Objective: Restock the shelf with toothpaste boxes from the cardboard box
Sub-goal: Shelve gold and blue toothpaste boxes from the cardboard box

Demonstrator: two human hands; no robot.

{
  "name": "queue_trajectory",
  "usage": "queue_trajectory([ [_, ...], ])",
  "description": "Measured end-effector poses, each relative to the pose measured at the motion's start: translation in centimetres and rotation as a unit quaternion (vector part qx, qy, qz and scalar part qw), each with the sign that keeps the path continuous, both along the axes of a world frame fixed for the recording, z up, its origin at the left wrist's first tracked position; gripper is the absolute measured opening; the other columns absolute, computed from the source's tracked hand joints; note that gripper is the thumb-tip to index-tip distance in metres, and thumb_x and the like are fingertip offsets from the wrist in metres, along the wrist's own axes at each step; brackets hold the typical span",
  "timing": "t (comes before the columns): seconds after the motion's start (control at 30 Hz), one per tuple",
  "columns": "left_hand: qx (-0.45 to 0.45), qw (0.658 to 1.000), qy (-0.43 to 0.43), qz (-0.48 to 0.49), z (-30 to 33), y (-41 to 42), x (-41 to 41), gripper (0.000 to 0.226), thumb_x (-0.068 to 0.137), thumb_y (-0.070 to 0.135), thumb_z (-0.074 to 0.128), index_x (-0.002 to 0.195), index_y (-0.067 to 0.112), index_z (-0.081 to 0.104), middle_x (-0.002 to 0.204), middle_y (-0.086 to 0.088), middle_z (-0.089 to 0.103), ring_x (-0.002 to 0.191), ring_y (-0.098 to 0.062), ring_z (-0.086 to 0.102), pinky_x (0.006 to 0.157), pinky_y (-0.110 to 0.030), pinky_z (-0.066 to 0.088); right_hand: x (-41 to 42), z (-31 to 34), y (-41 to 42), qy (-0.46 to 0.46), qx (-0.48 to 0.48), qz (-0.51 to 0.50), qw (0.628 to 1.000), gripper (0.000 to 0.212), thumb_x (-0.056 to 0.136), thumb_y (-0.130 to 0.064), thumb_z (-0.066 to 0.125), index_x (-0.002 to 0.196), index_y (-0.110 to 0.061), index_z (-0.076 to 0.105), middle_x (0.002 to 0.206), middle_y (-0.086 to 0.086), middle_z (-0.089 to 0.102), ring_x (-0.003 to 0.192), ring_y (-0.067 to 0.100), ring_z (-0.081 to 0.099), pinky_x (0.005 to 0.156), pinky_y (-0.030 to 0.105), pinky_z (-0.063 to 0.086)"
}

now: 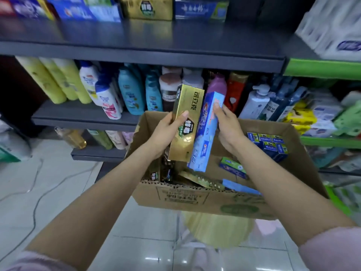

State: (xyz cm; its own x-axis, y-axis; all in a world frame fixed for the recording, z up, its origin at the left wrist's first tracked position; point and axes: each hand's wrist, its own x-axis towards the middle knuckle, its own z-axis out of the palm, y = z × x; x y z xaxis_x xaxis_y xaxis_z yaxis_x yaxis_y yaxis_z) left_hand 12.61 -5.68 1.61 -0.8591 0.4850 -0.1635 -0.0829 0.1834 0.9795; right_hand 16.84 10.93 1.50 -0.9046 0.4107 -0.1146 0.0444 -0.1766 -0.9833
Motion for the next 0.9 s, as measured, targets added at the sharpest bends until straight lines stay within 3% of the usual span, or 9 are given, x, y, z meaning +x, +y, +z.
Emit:
queue_trajectory([
  [0.07,0.024,0.999,-0.029,0.013,2.0,-0.9,0.5,0.058,0.084,0.06,0.055,0.128,0.022,0.054,0.127,0.014,0.058,0.117,-0.001,0.052,0.102,-0.017,0.038,-0.1,2.4,-1.7,0.026,-0.071,-0.036,0.996,0.023,0.101,-0.029,0.039,0.108,-0.016,0.056,0.092,0.004,0.062,0.08,0.013,0.061,0.081,0.034,0.053],
  [0.17,0.068,0.991,-0.111,0.015,4.8,-2.2,1.1,0.089,0.058,0.083,0.059,0.128,0.029,0.056,0.128,0.0,0.062,0.119,-0.021,0.058,0.104,-0.046,0.043,-0.7,5.7,-4.2,0.02,-0.109,-0.096,0.989,0.028,0.1,-0.02,0.04,0.074,-0.018,0.053,0.068,0.002,0.056,0.057,0.012,0.052,0.055,0.025,0.045],
  [0.27,0.099,0.986,-0.134,0.02,8.3,-2.8,1.4,0.069,0.075,0.074,0.054,0.121,0.024,0.062,0.114,-0.003,0.07,0.101,-0.023,0.067,0.096,-0.046,0.05,-1.2,9.0,-5.8,0.031,-0.134,-0.106,0.985,0.034,0.096,-0.021,0.047,0.062,-0.019,0.05,0.065,0.003,0.056,0.058,0.017,0.051,0.057,0.026,0.043],
  [0.43,0.145,0.981,-0.096,0.087,11.7,-3.3,-0.9,0.063,0.079,0.066,0.056,0.119,0.018,0.061,0.121,-0.012,0.065,0.112,-0.035,0.061,0.098,-0.054,0.046,-2.2,13.0,-7.3,0.051,-0.119,0.01,0.992,0.037,0.093,-0.045,0.045,0.073,-0.015,0.052,0.058,-0.002,0.064,0.056,0.012,0.061,0.062,0.025,0.049],
  [0.6,0.152,0.973,-0.084,0.149,14.0,-3.2,-4.8,0.109,0.042,0.087,0.065,0.127,0.018,0.056,0.122,-0.009,0.065,0.11,-0.033,0.062,0.098,-0.052,0.046,-4.9,16.1,-8.0,0.069,-0.037,0.047,0.996,0.03,0.093,-0.028,0.042,0.066,-0.016,0.044,0.045,-0.008,0.055,0.038,0.005,0.051,0.05,0.022,0.038],
  [0.7,0.185,0.964,-0.085,0.168,15.7,-3.9,-5.3,0.08,0.065,0.074,0.062,0.121,0.017,0.058,0.11,-0.012,0.07,0.095,-0.032,0.07,0.083,-0.052,0.056,-6.6,17.2,-8.3,0.064,0.052,0.067,0.994,0.028,0.096,-0.03,0.046,0.072,-0.017,0.053,0.059,-0.004,0.062,0.045,0.003,0.058,0.051,0.018,0.045],
  [0.8,0.18,0.963,-0.078,0.183,15.9,-4.9,-6.5,0.055,0.086,0.061,0.051,0.115,0.016,0.062,0.098,-0.008,0.073,0.08,-0.022,0.072,0.058,-0.032,0.059,-8.7,17.2,-8.8,0.051,0.145,0.126,0.98,0.029,0.096,-0.043,0.043,0.106,-0.022,0.061,0.103,0.002,0.068,0.09,0.013,0.066,0.083,0.029,0.052],
  [0.83,0.174,0.964,-0.07,0.188,16.0,-5.4,-6.8,0.053,0.088,0.059,0.05,0.114,0.015,0.063,0.097,-0.007,0.073,0.076,-0.02,0.072,0.052,-0.028,0.057,-9.1,17.4,-9.2,0.04,0.17,0.136,0.975,0.032,0.097,-0.044,0.04,0.111,-0.023,0.059,0.107,0.001,0.067,0.096,0.014,0.065,0.086,0.029,0.051],
  [0.9,0.178,0.96,-0.079,0.201,16.3,-6.6,-7.7,0.052,0.088,0.059,0.051,0.114,0.014,0.062,0.1,-0.01,0.073,0.078,-0.022,0.071,0.053,-0.03,0.057,-10.3,18.1,-10.2,0.018,0.184,0.15,0.971,0.028,0.099,-0.036,0.036,0.094,-0.019,0.058,0.088,0.001,0.066,0.079,0.012,0.063,0.072,0.023,0.047],
])
